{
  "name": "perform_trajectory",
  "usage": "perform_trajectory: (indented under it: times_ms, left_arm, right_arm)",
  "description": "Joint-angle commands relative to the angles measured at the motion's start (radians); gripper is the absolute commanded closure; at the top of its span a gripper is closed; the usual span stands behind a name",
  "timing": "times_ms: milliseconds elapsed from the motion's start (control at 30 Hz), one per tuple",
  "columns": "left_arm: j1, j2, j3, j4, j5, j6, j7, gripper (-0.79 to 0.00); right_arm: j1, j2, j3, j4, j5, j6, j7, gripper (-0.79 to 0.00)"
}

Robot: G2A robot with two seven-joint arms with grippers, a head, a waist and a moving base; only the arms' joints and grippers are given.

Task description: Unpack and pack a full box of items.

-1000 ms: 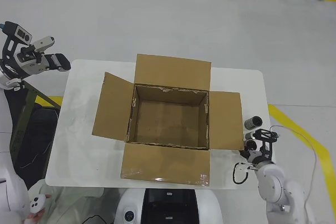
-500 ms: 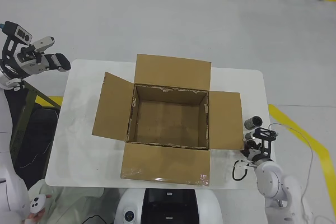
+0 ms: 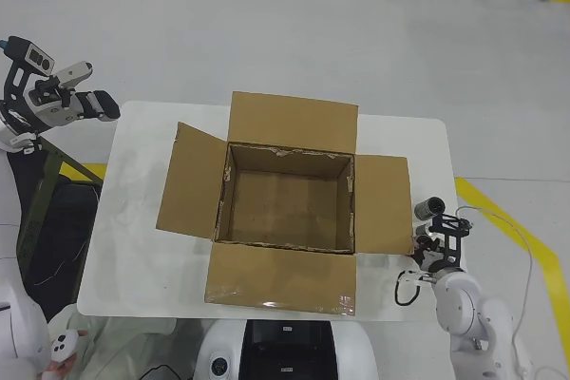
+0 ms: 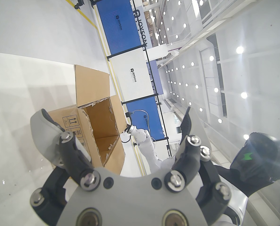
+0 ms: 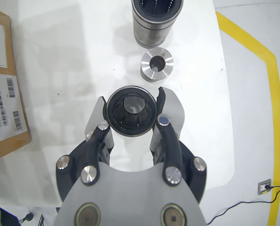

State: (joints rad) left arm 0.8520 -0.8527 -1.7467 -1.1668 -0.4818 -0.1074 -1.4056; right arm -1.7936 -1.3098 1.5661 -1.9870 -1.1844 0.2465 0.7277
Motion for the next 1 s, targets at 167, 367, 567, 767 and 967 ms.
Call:
perform_trajectory:
  times_ms: [167, 367, 567, 767, 967]
  left_arm:
    - [0.000, 0.000, 0.000, 0.000, 0.000, 0.000, 0.000, -0.785]
    - [0.000, 0.000, 0.000, 0.000, 0.000, 0.000, 0.000, -0.785]
    - [0.000, 0.000, 0.000, 0.000, 0.000, 0.000, 0.000, -0.785]
    - [0.000, 0.000, 0.000, 0.000, 0.000, 0.000, 0.000, -0.785]
    - [0.000, 0.000, 0.000, 0.000, 0.000, 0.000, 0.000, -0.785]
  right_arm:
    - [-0.059, 0.001, 0.002, -0.100, -0.031, 0.013, -0.010, 0.000]
    - [-0.117, 0.001, 0.008, -0.190, -0.066, 0.023, -0.061, 0.000]
    - [-0.168, -0.001, 0.007, -0.264, -0.102, 0.051, -0.135, 0.000]
    - [-0.188, -0.003, 0.015, -0.336, -0.144, 0.069, -0.194, 0.000]
    - [-0.130, -0.003, -0.009, -0.363, -0.181, 0.031, -0.207, 0.000]
